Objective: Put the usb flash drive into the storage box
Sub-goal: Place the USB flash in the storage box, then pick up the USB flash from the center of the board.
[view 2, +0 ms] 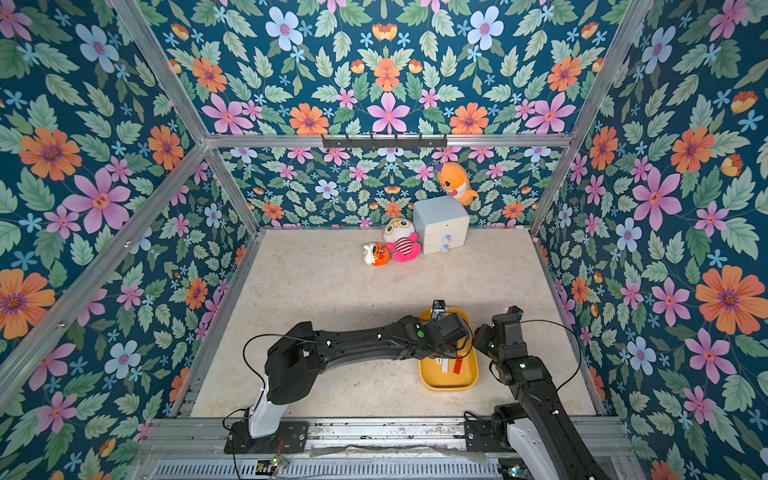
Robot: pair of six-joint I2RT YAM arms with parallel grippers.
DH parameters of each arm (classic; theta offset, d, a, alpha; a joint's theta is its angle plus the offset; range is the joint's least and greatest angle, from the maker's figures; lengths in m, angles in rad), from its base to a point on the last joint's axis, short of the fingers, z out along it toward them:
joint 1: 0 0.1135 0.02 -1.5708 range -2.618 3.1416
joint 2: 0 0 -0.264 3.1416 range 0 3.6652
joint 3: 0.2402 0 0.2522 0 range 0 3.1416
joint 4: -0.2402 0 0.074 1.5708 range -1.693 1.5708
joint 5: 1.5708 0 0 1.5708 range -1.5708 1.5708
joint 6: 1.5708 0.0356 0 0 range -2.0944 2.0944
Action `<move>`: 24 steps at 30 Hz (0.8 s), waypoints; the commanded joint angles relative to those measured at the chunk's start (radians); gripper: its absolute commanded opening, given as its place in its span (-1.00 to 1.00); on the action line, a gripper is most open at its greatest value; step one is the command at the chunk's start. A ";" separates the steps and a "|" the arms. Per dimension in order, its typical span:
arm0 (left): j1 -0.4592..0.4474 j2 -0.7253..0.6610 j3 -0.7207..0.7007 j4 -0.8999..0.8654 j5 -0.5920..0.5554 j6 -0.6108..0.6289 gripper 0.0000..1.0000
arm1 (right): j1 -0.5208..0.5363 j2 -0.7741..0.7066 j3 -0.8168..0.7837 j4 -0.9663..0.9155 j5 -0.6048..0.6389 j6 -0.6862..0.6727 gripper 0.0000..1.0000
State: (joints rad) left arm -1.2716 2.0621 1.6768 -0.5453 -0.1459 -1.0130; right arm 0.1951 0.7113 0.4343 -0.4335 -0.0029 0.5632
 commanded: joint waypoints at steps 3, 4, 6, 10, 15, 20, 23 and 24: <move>0.074 -0.216 -0.109 -0.117 -0.116 0.070 0.04 | 0.015 0.042 0.100 -0.023 -0.142 -0.020 0.00; 0.105 -0.282 -0.172 -0.117 -0.130 0.071 0.04 | 0.039 0.051 0.119 -0.024 -0.148 -0.010 -0.02; 0.222 -0.465 -0.352 -0.097 -0.126 0.077 0.05 | 0.153 0.074 0.167 -0.026 -0.079 0.015 -0.06; 0.522 -0.793 -0.607 -0.120 -0.084 0.162 0.12 | 0.480 0.215 0.272 0.029 0.097 0.071 -0.06; 0.925 -0.990 -0.676 -0.233 -0.011 0.386 0.20 | 0.825 0.626 0.518 0.117 0.189 0.083 -0.01; 1.166 -1.051 -0.749 -0.206 0.051 0.522 0.20 | 1.021 1.059 0.869 0.098 0.170 -0.011 0.08; 1.245 -1.078 -0.803 -0.164 0.084 0.556 0.20 | 1.076 1.230 1.035 0.079 0.150 -0.048 0.11; 1.258 -1.083 -0.817 -0.155 0.078 0.550 0.20 | 1.089 1.276 1.084 0.073 0.138 -0.061 0.13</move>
State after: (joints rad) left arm -0.0494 0.9932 0.8860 -0.7311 -0.1108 -0.5377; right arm 1.2575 1.9053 1.4254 -0.3340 0.1352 0.5602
